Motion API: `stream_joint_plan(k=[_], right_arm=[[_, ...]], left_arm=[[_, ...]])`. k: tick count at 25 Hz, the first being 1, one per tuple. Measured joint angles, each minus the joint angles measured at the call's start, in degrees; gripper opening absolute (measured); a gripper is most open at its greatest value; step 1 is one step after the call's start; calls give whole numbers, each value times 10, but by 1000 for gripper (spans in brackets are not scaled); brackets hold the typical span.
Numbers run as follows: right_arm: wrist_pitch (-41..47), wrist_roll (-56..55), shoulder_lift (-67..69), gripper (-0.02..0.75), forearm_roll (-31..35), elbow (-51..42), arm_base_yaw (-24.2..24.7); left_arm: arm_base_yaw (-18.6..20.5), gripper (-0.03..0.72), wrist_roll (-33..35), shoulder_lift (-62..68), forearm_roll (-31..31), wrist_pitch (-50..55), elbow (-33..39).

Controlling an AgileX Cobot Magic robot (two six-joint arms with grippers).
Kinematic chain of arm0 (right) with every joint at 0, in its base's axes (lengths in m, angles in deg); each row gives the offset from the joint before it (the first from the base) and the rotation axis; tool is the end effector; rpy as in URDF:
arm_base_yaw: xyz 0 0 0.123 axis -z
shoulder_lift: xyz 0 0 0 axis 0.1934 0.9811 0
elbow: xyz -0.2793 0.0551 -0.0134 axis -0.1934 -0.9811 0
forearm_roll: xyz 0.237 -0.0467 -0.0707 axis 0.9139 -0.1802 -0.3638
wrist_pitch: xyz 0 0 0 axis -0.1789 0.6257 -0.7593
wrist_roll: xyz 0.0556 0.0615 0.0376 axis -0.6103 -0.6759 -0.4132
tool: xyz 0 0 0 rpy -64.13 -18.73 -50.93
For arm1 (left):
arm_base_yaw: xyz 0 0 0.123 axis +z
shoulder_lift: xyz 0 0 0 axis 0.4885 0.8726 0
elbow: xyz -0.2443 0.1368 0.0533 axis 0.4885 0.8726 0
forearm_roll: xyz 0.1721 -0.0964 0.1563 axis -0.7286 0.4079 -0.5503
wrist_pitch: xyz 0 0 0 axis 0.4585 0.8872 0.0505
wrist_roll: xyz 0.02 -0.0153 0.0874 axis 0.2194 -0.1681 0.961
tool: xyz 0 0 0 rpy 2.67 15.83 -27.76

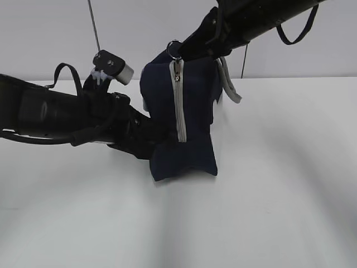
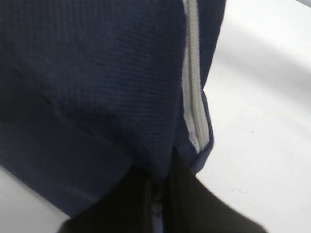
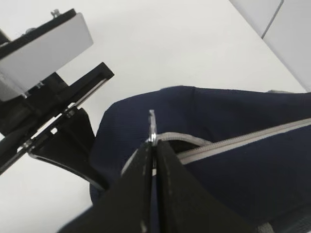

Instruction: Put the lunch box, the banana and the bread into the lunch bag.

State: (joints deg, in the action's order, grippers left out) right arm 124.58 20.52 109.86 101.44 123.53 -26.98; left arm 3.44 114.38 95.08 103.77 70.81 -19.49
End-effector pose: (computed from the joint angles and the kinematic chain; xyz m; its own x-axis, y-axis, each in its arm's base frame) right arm 0.3568 0.1550 0.3280 -0.1541 -0.6038 -0.7821 -0.9143 0.3871 -0.1187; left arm 0.2885 -0.1893 0.1982 -0.3782 0.3726 -0.8474 0.8264 0.5484 -0.1277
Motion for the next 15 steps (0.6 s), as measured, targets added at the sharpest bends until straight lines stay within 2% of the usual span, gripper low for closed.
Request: stream_joint_plan(k=[15], right_arm=[[-80,-1,12,-16,1,0,0]], left_arm=[[0,11,-34,0,-20,20,0]])
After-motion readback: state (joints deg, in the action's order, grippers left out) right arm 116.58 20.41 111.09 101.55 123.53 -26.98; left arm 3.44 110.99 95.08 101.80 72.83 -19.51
